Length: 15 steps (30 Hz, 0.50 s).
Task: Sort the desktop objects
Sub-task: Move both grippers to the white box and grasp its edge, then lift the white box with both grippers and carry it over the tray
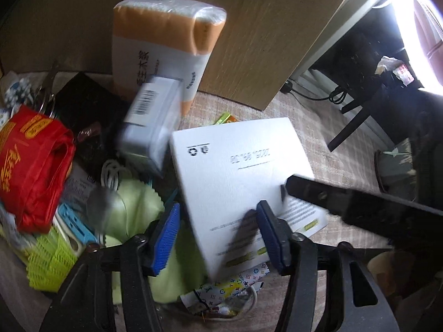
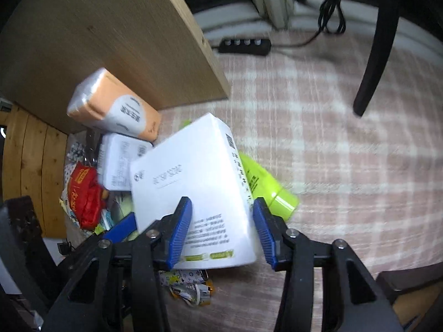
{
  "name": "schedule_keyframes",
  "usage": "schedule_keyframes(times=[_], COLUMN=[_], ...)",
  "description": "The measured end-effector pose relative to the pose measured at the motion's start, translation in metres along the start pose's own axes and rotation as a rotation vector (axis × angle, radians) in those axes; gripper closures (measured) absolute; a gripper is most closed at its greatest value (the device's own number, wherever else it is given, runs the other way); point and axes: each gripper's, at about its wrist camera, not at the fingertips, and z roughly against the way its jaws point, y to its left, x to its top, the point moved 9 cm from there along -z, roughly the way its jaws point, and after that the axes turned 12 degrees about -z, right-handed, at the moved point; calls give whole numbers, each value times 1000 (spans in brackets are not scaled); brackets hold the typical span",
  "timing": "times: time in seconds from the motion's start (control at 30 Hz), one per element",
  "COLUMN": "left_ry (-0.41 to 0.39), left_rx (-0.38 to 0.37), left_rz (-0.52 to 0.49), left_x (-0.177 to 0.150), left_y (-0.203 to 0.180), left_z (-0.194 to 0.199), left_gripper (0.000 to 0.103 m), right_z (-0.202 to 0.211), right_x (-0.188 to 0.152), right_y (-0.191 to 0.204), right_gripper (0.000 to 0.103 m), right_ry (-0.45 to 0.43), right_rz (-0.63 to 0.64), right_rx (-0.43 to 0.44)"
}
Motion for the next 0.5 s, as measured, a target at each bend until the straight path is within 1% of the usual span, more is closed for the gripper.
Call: schedule_keyframes(times=[0.1,0.23,0.37,0.43,0.5], left_ry=[-6,-7,-5,-4,3], left_rx=[-6,-24,-43,-56,-62], left_rz=[0,4,2,10,-4], left_x=[-1,-9,-25,-36,-51], left_y=[4,5,3,0,-7], left_z=[-1,1,4,7,10], left_gripper=[52,53,53,53,53], right_z=[-1,-1,1,4,7], right_x=[-7,-21,-37,-46,-59], right_y=[1,0,-3,-6,-12], right_gripper=[59,59,59,59,59], right_ry=[0,27,26,20,16], right_rz=[15,1,25,36,59], right_rx=[4,21,11,-1,-17])
